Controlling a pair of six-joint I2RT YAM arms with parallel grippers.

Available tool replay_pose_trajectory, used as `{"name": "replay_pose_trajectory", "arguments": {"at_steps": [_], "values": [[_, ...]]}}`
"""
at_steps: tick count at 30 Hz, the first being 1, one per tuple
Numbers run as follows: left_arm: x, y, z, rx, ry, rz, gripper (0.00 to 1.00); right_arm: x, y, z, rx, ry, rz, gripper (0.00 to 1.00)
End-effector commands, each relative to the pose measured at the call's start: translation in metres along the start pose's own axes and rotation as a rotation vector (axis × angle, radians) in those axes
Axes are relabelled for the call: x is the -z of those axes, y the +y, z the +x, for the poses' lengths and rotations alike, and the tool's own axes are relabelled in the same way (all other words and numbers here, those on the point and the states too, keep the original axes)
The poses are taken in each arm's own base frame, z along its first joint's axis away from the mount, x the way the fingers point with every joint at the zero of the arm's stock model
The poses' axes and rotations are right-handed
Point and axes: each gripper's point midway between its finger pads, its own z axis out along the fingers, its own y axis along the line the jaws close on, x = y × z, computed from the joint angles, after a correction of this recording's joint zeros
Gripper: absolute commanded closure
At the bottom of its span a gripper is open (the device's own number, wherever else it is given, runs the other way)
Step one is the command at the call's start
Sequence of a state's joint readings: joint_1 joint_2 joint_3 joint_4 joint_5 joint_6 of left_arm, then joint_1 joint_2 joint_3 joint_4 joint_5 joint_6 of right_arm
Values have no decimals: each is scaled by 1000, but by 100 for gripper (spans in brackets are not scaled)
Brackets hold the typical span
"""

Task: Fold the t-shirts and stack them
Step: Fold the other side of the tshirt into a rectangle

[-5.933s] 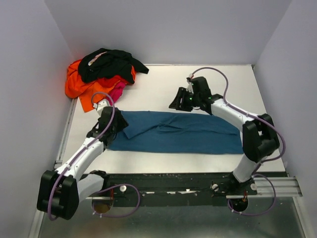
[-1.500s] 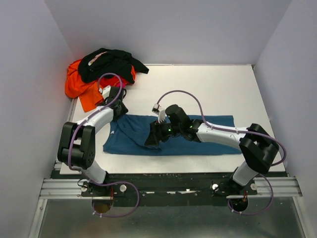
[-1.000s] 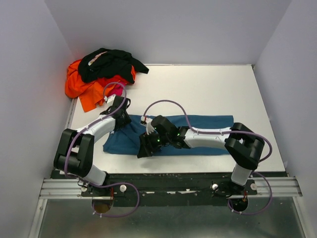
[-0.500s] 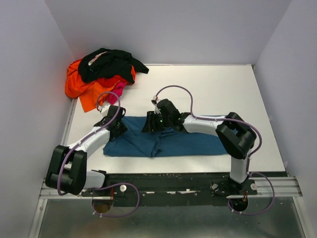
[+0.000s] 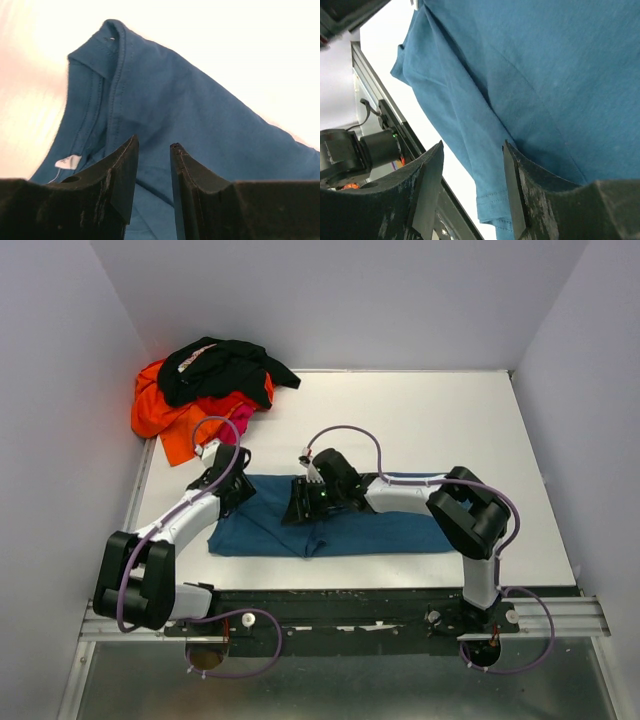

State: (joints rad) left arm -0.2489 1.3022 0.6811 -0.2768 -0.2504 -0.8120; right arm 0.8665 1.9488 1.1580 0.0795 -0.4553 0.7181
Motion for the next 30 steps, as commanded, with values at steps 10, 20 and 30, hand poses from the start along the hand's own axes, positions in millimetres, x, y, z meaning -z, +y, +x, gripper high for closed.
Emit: {"name": "replay_pose_trajectory", "arguments": {"at_steps": [10, 20, 30], "values": [[-13, -75, 13, -81, 69, 134, 54, 22, -21, 3, 80, -32, 152, 37], [-32, -90, 36, -129, 143, 114, 54, 19, -35, 9, 65, -8, 153, 37], [-48, -84, 50, -145, 194, 71, 54, 9, -2, 38, 55, 53, -10, 37]]}}
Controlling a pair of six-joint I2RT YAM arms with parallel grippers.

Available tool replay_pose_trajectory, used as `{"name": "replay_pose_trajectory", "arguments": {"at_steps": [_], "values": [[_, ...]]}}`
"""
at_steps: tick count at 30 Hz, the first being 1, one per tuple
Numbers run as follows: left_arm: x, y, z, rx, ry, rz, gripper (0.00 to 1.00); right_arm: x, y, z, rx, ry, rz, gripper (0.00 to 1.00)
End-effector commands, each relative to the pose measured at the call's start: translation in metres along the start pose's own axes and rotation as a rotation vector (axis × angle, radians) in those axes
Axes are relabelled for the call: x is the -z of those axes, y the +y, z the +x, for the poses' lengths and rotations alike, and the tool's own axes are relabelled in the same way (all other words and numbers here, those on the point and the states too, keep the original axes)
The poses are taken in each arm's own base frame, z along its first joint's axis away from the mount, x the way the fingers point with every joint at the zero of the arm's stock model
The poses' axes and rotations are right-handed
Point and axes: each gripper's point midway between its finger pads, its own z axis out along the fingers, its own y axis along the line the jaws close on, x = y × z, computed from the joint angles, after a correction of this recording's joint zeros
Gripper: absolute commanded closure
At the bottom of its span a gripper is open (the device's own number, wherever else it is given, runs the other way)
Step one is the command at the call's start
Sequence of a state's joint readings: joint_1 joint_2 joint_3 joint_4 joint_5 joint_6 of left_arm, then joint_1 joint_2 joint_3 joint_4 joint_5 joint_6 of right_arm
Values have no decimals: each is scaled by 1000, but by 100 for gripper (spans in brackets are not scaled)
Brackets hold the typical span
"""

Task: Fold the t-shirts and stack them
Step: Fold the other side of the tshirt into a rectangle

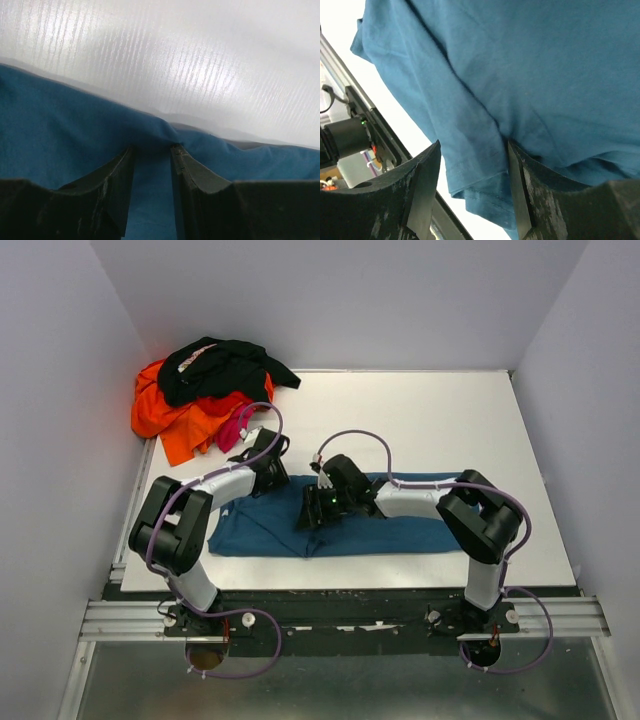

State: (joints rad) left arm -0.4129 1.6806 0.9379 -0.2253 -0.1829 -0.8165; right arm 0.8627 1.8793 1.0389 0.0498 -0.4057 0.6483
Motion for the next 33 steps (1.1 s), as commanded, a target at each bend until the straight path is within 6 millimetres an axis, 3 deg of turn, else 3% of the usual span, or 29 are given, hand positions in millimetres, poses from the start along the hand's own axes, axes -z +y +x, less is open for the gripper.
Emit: {"name": "replay_pose_trajectory", "arguments": {"at_steps": [1, 9, 15, 21, 26, 33], "values": [[-7, 4, 12, -1, 51, -21, 54, -6, 36, 11, 32, 30, -112, 37], [-7, 12, 14, -16, 50, -46, 54, -17, 103, 22, 132, 77, -231, 37], [-5, 20, 7, -15, 42, -55, 54, -7, 124, 39, 206, 88, -275, 37], [7, 13, -5, -21, 9, -30, 54, 18, 95, 33, 192, 16, -127, 37], [30, 10, -16, -47, -33, -2, 51, 42, 65, 18, 156, -64, -58, 37], [69, 14, -18, -60, -71, 41, 41, 49, 26, 33, 45, -67, 89, 41]]}}
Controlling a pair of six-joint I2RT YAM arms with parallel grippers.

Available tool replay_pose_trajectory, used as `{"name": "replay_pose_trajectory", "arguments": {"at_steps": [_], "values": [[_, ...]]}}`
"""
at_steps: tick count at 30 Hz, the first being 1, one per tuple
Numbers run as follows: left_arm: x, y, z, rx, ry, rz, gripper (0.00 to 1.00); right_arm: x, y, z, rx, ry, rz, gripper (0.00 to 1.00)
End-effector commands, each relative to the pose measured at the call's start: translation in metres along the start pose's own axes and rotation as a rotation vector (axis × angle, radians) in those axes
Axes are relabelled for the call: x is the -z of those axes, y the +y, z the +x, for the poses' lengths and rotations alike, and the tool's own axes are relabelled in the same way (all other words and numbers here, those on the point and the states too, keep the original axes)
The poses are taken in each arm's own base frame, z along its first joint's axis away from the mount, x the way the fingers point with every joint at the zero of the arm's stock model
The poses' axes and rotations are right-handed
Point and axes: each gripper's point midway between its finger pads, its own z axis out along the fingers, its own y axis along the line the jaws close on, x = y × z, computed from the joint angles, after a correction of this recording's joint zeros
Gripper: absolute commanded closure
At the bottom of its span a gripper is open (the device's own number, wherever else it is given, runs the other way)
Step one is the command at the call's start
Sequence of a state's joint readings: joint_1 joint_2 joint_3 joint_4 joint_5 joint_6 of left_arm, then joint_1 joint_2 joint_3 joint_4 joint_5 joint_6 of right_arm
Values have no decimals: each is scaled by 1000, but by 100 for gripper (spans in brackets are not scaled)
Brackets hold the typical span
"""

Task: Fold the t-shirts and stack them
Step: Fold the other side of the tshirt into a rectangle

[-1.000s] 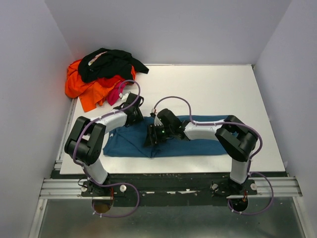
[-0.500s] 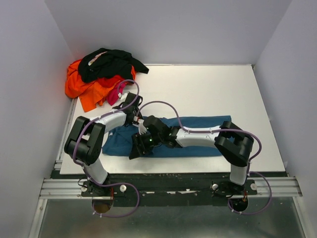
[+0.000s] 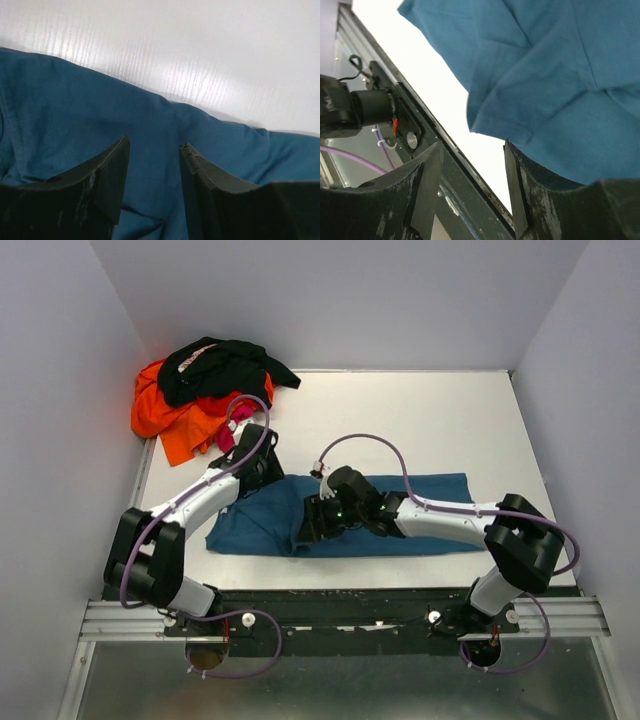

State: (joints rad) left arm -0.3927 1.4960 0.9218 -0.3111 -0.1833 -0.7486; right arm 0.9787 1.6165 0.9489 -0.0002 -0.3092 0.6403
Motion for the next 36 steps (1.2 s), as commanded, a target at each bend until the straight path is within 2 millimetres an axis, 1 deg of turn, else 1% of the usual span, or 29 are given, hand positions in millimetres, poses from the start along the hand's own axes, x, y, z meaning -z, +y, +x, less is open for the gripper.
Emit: {"name": "replay_pose_trajectory", "arguments": {"at_steps": [1, 4, 6, 9, 11, 12, 15, 17, 20, 24, 26, 31, 33, 34, 36], "values": [[29, 12, 10, -23, 3, 10, 41, 5, -36, 24, -102, 18, 157, 44], [45, 14, 25, -6, 18, 55, 43, 5, -43, 33, -168, 26, 176, 50], [52, 17, 40, 9, 46, 81, 46, 3, -45, 38, -206, 39, 184, 52], [60, 17, 61, 31, 96, 130, 46, -1, -42, 44, -261, 56, 162, 52], [63, 18, 73, 39, 121, 147, 46, -2, -41, 47, -294, 60, 148, 49], [64, 18, 78, 37, 133, 156, 46, -5, -37, 42, -304, 38, 124, 48], [66, 14, 92, 27, 184, 194, 46, -10, -32, 42, -309, 39, 85, 48], [66, 14, 100, 15, 218, 196, 46, -13, -34, 42, -299, 45, 90, 48], [63, 14, 105, 3, 233, 189, 47, -18, -34, 40, -290, 47, 90, 48], [61, 12, 109, -6, 253, 193, 51, -22, -33, 37, -287, 46, 84, 48], [61, 14, 112, -10, 260, 183, 51, -23, -33, 36, -286, 44, 86, 48], [60, 27, 115, -4, 251, 128, 51, -26, -36, 36, -288, 48, 94, 48], [59, 26, 117, 0, 256, 138, 51, -27, -37, 38, -289, 51, 97, 48], [59, 23, 118, 2, 264, 150, 55, -27, -37, 38, -290, 49, 99, 48], [59, 19, 120, 4, 272, 164, 67, -26, -37, 37, -289, 47, 99, 48]]}}
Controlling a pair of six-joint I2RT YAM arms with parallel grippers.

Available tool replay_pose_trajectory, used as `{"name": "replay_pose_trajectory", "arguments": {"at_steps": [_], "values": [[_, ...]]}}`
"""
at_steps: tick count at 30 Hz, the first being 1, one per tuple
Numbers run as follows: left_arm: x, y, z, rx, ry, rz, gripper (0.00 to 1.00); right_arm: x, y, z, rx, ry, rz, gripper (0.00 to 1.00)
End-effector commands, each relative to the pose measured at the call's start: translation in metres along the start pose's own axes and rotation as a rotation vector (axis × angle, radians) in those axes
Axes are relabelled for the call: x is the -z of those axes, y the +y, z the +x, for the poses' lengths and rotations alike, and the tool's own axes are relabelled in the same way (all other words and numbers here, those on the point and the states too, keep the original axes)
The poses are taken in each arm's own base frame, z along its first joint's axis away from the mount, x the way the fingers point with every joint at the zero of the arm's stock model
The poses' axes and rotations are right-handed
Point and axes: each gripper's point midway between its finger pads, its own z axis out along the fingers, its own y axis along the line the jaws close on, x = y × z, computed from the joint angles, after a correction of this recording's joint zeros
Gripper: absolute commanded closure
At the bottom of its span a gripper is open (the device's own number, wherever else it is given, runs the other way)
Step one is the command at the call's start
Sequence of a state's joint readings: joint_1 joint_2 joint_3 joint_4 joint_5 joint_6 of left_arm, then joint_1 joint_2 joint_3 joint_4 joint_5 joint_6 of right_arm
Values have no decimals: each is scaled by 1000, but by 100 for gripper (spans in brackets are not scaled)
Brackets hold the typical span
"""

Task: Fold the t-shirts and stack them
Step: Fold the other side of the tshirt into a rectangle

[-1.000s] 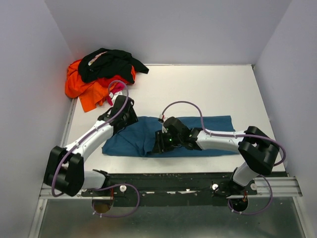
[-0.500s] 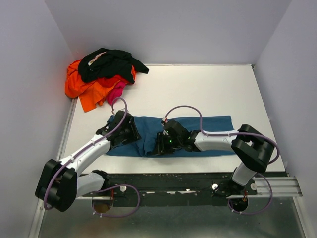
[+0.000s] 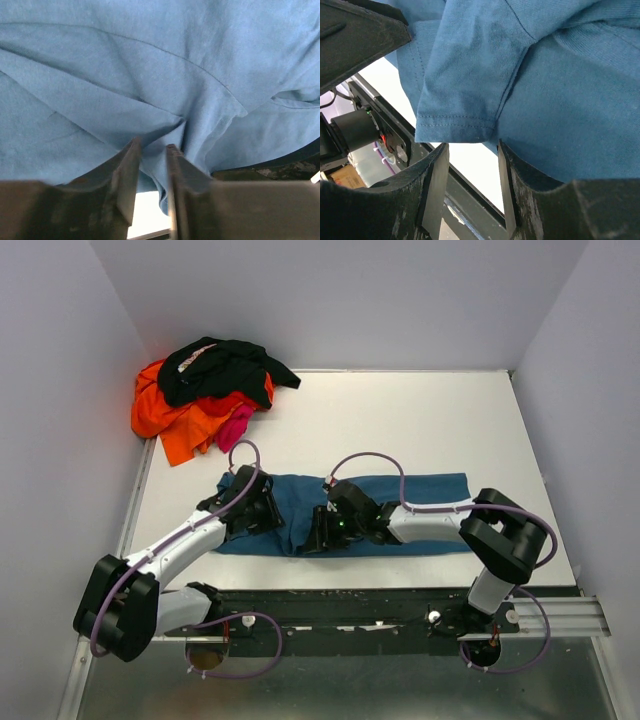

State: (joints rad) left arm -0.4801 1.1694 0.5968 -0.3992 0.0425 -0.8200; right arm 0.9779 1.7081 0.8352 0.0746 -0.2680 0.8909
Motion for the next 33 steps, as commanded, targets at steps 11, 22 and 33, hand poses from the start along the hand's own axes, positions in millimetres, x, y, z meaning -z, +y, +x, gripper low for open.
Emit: {"name": "replay_pose_trajectory", "arguments": {"at_steps": [11, 22, 33], "values": [[23, 5, 6, 7, -27, -5, 100, 9, -1, -13, -12, -44, -14, 48], [56, 36, 61, 262, 52, -33, 100, 10, -3, -19, -50, -57, 11, 48], [75, 56, 81, 492, 10, -14, 100, 5, 9, -18, -96, -18, -34, 41]]}}
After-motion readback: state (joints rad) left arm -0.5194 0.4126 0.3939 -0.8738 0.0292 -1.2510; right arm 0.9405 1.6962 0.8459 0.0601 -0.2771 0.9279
